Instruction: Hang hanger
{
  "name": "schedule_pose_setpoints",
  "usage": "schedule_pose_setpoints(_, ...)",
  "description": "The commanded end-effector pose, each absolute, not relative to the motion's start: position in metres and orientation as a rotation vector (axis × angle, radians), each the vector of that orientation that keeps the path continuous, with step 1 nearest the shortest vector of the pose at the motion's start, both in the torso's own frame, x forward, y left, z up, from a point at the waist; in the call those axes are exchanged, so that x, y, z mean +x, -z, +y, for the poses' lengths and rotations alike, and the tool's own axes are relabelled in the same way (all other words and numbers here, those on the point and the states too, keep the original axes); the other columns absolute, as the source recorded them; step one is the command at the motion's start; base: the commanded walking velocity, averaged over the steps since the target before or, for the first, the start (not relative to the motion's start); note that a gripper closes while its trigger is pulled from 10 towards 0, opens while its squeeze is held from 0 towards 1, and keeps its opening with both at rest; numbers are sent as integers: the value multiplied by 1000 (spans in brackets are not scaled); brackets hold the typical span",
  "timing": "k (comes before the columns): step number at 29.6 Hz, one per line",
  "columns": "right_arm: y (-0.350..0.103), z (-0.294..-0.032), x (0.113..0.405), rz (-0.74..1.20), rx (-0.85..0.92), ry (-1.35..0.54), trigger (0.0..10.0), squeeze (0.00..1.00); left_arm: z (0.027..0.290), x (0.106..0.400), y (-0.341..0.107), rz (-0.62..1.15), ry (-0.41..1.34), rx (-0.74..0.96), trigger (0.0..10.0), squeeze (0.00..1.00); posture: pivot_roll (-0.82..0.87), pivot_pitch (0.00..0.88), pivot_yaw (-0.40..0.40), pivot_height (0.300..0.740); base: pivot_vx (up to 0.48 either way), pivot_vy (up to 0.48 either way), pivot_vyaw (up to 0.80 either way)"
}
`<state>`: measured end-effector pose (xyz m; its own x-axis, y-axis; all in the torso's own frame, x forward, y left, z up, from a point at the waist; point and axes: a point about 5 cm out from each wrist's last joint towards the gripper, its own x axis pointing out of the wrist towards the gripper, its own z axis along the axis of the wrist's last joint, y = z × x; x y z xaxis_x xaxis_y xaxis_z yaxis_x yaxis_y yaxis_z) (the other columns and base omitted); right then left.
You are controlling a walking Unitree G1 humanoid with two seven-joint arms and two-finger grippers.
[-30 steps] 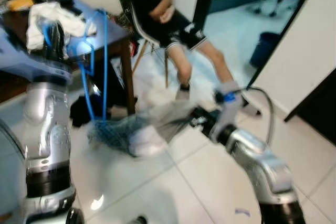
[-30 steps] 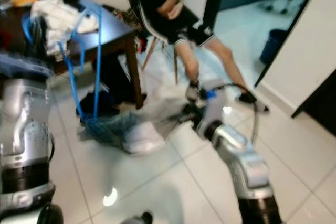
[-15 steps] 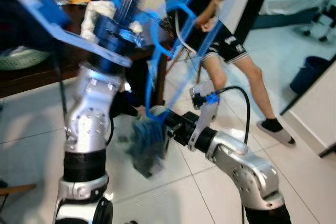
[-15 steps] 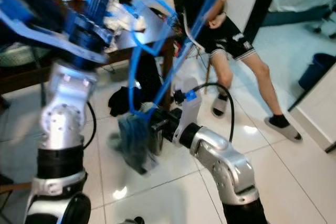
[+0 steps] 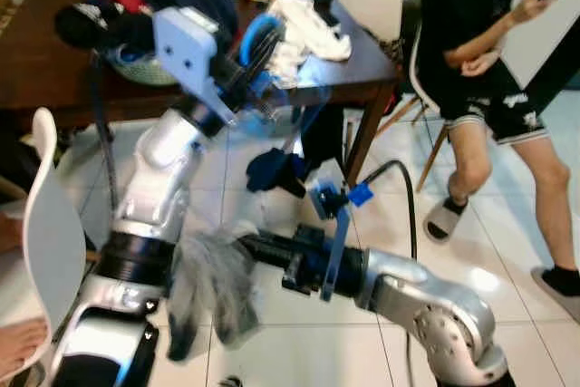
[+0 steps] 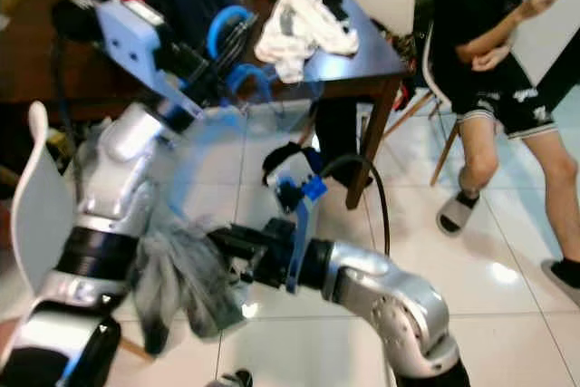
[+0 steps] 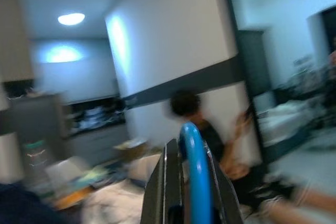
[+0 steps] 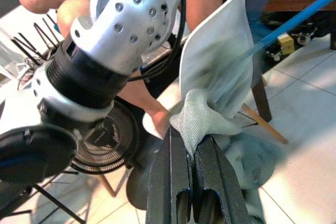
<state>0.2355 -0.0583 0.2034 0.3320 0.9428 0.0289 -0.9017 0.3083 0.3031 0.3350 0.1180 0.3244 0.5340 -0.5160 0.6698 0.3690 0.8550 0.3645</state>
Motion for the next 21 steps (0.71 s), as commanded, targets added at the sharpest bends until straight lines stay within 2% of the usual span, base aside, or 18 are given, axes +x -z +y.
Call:
schedule_pose_setpoints(1, -206, -60, 231, 161, 299, -1248, 10000, 0, 114, 332, -332, -921, 502, 275, 10000, 0, 76, 128, -76, 740, 0, 0, 0)
schedule_pose_setpoints(8, -214, -66, 229, 130, 344, -1282, 10000, 0, 112, 328, -316, -941, 488, 505, 10000, 0, 75, 130, -74, 740, 0, 0, 0)
schedule_pose_setpoints(14, -207, -78, 238, 166, 310, -1202, 10000, 0, 115, 327, -305, -938, 467, 523, 10000, 0, 84, 133, -74, 740, 0, 0, 0)
schedule_pose_setpoints(15, -199, -80, 242, 204, 213, -1164, 10000, 0, 120, 328, -310, -953, 423, 512, 10000, 0, 85, 135, -75, 740, 0, 0, 0)
schedule_pose_setpoints(17, -199, -80, 242, 204, 213, -1164, 10000, 0, 120, 328, -310, -953, 423, 512, 10000, 0, 85, 135, -75, 740, 0, 0, 0)
schedule_pose_setpoints(18, -186, -89, 254, 263, 78, -1039, 10000, 0, 133, 329, -326, -985, 330, 467, 10000, 0, 80, 147, -71, 740, 0, 0, 0)
schedule_pose_setpoints(19, -186, -89, 254, 263, 78, -1039, 10000, 0, 133, 329, -326, -985, 330, 467, 10000, 0, 80, 147, -71, 740, 0, 0, 0)
schedule_pose_setpoints(21, -181, -101, 274, 282, 57, -852, 10000, 0, 145, 328, -347, -996, 296, 203, 10000, 0, 76, 149, -74, 740, 0, 0, 0)
